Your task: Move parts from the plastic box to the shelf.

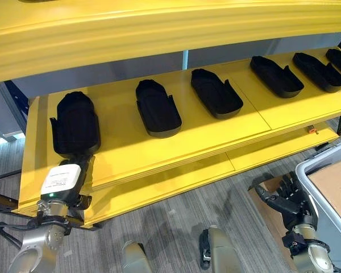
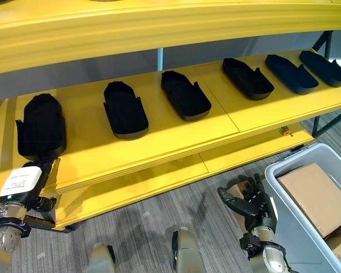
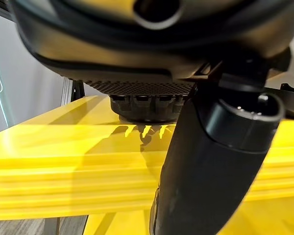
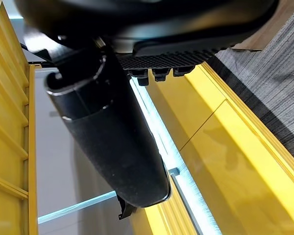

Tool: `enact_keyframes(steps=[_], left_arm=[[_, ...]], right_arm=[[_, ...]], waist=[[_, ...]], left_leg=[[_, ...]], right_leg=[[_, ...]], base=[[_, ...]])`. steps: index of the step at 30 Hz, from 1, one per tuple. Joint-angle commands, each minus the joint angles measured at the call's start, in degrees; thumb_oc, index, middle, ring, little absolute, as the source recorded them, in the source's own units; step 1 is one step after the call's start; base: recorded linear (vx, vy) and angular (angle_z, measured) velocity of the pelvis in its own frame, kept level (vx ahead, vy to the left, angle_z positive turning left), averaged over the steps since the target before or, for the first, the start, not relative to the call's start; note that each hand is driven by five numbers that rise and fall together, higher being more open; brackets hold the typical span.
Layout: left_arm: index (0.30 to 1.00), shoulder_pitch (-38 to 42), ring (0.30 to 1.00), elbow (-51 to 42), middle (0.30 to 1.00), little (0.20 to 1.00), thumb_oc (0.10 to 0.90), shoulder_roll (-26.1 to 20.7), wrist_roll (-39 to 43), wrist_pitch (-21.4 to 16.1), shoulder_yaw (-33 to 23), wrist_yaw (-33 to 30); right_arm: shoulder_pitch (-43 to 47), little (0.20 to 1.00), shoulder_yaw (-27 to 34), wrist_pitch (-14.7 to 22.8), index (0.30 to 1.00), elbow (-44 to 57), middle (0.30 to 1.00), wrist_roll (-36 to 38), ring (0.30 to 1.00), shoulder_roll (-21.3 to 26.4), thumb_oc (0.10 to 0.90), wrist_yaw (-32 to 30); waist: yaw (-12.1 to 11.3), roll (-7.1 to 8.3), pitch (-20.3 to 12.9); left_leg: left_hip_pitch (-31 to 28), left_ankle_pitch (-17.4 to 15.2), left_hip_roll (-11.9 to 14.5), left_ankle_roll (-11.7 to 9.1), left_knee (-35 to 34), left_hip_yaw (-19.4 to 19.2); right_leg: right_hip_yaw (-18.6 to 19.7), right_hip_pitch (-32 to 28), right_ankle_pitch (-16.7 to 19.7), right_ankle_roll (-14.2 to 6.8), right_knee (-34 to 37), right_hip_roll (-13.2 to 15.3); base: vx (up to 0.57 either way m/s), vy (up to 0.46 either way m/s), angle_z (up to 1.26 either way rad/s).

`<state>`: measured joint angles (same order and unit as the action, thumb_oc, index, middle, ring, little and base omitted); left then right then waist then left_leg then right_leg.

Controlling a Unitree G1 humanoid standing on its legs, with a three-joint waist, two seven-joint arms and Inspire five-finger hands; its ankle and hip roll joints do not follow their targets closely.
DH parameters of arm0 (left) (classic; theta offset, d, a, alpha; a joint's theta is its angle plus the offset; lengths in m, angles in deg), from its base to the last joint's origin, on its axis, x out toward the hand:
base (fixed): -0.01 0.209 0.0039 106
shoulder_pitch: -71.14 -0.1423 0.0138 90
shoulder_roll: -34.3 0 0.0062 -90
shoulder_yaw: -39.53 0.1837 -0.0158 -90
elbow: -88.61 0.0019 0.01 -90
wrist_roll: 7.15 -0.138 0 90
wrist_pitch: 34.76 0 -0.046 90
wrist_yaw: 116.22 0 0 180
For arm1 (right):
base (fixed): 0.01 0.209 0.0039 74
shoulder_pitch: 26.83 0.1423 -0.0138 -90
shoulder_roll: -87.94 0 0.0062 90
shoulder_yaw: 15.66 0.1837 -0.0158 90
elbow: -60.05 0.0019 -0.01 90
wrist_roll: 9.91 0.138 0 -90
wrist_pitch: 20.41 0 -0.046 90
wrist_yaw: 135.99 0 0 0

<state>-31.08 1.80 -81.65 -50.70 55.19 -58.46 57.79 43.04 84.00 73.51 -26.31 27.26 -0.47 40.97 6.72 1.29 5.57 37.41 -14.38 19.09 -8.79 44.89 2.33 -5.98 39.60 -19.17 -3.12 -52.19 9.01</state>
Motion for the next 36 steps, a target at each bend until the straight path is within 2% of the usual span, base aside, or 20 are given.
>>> enact_keyframes(steps=[1,21,29,36], left_arm=[[1.0,7.0,1.0,-1.1,1.0,1.0,0.9,-5.5,-1.7,0.4,-1.7,-5.1],[1.0,8.6,1.0,0.2,1.0,1.0,0.9,-6.1,-1.5,0.4,-0.9,-5.2],[1.0,3.4,1.0,-7.6,1.0,1.0,0.9,-3.6,0.5,-2.3,-2.6,-4.2],[1.0,-5.2,1.0,-17.0,1.0,1.0,0.9,-0.8,5.5,-5.6,-5.1,-1.5]], right_arm=[[2.6,1.0,2.6,5.1,1.0,5.0,1.0,0.2,1.0,2.5,0.9,0.9],[2.7,1.0,2.1,4.9,1.0,4.9,1.0,0.1,1.0,2.7,0.9,1.1],[2.5,1.0,2.7,5.2,1.0,5.3,1.0,0.2,1.0,2.3,0.9,1.1],[1.7,1.0,3.3,5.4,1.0,6.2,1.0,0.1,1.0,2.1,0.9,1.0]], waist=[[0.8,-0.83,-1.1],[1.0,-0.82,-1.4],[0.1,-0.74,-0.9],[-0.8,-0.73,0.4]], left_leg=[[0.3,-3.1,-0.3,5.0,3.4,-0.7],[0.4,-3.1,-0.2,5.1,3.4,-0.7],[0.7,-3.0,-0.7,5.1,3.5,-0.4],[0.0,-2.6,-0.9,5.2,2.7,-0.3]], right_leg=[[2.5,-4.2,-1.1,-0.9,3.6,0.8],[2.6,-4.1,-0.8,-0.9,3.8,0.6],[2.5,-3.9,-1.2,-0.7,3.2,0.6],[2.2,-4.6,-1.2,-0.6,3.3,0.8]], base=[[0.0,0.0,0.0],[0.0,0.001,-0.02],[0.0,0.0,0.0],[0.0,0.0,0.0]])
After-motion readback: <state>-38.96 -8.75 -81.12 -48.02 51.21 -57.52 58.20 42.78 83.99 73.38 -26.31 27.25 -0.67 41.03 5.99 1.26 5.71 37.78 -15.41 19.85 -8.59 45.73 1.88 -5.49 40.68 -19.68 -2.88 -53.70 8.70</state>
